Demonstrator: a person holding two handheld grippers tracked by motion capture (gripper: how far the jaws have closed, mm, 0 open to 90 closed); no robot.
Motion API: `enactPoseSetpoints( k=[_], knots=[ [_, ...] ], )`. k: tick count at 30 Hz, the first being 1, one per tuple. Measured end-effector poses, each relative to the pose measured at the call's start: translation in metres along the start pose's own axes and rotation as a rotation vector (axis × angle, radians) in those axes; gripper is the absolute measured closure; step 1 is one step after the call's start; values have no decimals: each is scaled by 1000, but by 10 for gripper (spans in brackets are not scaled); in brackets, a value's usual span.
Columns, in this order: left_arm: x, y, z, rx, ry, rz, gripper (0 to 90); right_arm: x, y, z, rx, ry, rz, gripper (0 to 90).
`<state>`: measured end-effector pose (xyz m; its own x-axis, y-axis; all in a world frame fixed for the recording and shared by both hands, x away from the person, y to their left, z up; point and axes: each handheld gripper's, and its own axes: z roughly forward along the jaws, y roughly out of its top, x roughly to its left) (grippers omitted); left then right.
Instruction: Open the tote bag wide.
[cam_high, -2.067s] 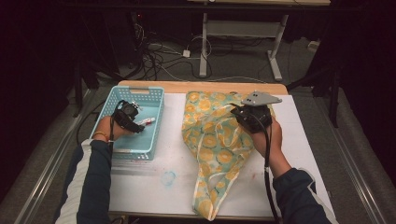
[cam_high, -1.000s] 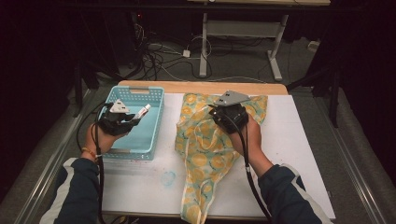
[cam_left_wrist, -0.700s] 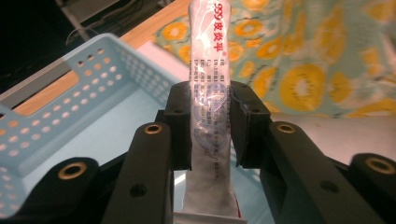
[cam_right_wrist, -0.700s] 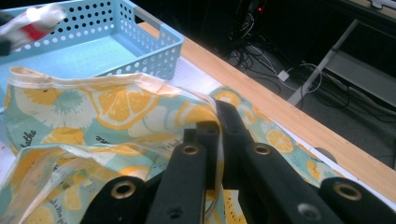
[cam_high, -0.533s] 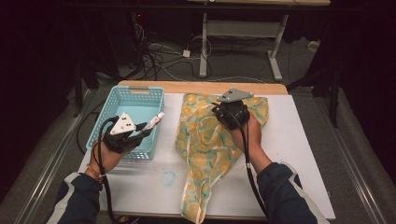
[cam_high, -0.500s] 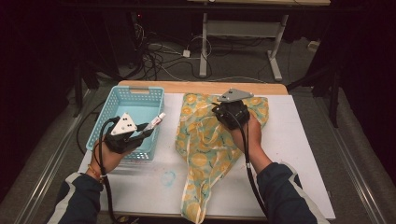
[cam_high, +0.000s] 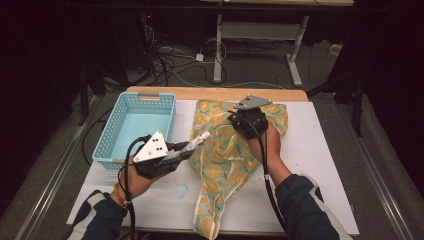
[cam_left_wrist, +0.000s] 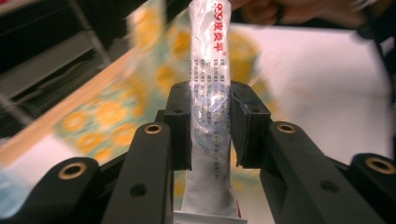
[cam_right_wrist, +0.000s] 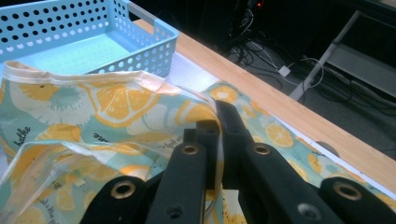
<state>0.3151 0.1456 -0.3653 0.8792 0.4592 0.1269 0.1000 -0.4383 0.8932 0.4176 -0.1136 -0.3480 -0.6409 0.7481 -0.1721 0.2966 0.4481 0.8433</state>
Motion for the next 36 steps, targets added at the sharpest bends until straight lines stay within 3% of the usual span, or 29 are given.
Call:
enactPoseSetpoints(
  k=[4,6,9,12,15,17,19,23,24,26,29,32,33,34,35,36],
  knots=[
    [-20,6,23,-19,-81,5,699,2,0,0,-5,14,2,899],
    [-26,5,36,-15,-97,8,699,2,0,-1,-8,21,4,899],
    [-31,1,55,30,-127,14,699,0,0,-2,-12,20,7,899],
    [-33,-5,73,89,-122,32,699,-2,0,-5,-16,19,20,899],
    [-30,-11,84,158,-78,61,699,-3,2,-9,-24,22,22,899],
    [-23,-15,89,197,-73,30,699,-3,2,-13,-35,26,24,899],
    [-20,-18,94,245,-33,57,699,-4,4,-18,-47,31,24,899],
    [-12,-26,103,316,5,54,698,-3,8,-29,-84,45,30,899],
    [-9,-28,105,329,17,59,698,-2,10,-33,-97,47,28,899],
    [-2,-31,106,334,24,20,698,0,13,-39,-115,48,24,899],
    [5,-32,109,378,73,-10,698,4,16,-42,-125,55,10,899],
    [10,-34,112,380,134,-85,698,10,17,-44,-131,64,2,898],
    [14,-34,113,390,143,-90,698,12,17,-45,-134,70,-1,899],
    [20,-33,114,399,146,-55,697,14,17,-45,-136,73,-2,898],
    [29,-31,113,428,136,19,697,16,16,-45,-140,77,-3,898],
    [28,-32,115,415,156,-38,697,17,16,-45,-141,81,-7,898]
  ],
)
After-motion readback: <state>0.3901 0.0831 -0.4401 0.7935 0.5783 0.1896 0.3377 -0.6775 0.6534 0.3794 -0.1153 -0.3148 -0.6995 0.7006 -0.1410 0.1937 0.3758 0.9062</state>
